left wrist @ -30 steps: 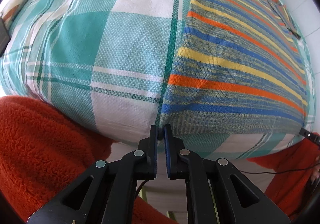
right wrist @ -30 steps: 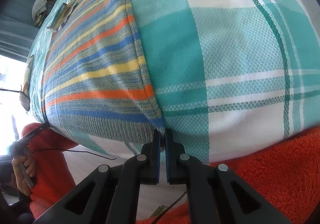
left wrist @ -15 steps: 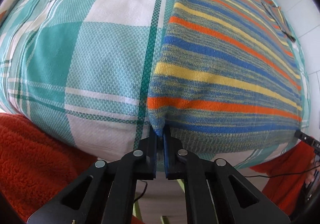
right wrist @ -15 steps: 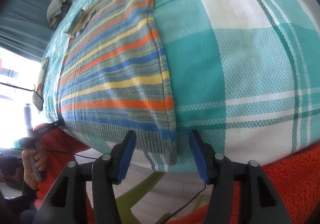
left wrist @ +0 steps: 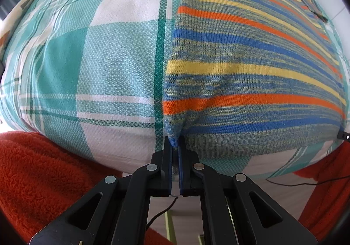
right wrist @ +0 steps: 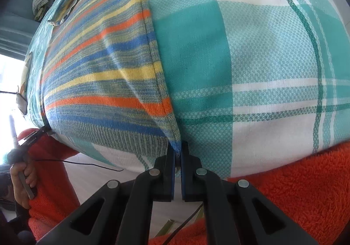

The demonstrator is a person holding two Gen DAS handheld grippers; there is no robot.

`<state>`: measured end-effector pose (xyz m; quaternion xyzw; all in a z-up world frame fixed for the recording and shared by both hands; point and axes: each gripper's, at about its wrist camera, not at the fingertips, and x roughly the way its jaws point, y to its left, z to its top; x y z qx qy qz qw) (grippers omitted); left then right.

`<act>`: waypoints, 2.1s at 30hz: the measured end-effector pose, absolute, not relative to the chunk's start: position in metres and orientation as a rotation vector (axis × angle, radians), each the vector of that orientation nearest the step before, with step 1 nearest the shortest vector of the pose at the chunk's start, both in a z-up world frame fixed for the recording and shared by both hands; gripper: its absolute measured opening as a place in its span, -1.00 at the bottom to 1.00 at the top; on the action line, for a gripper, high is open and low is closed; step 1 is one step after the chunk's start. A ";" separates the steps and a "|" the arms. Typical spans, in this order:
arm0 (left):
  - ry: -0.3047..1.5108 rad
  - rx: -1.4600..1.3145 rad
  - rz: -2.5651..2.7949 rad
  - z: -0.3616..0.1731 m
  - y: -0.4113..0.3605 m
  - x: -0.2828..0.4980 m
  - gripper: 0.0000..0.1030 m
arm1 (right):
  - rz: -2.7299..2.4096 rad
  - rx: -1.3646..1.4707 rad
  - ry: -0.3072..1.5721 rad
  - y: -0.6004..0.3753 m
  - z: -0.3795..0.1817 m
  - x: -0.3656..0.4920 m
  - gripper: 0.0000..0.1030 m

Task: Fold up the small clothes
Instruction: 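Lift the hem with both tools and fold it over toward the collar, then open both tools to release the folded hem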

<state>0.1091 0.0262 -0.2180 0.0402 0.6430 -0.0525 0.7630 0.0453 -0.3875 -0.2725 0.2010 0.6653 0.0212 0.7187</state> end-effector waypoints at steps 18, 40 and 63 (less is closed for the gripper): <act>1.391 0.115 -0.109 -0.219 0.016 0.107 -0.95 | 0.049 0.538 1.449 -0.406 -0.276 0.040 -0.93; 1.391 0.126 -0.111 -0.220 0.021 0.108 -0.94 | 0.043 0.548 1.445 -0.400 -0.276 0.042 -0.95; 1.294 0.226 0.031 -0.162 0.031 0.077 0.26 | -0.046 0.167 1.520 -0.421 -0.219 0.032 -0.59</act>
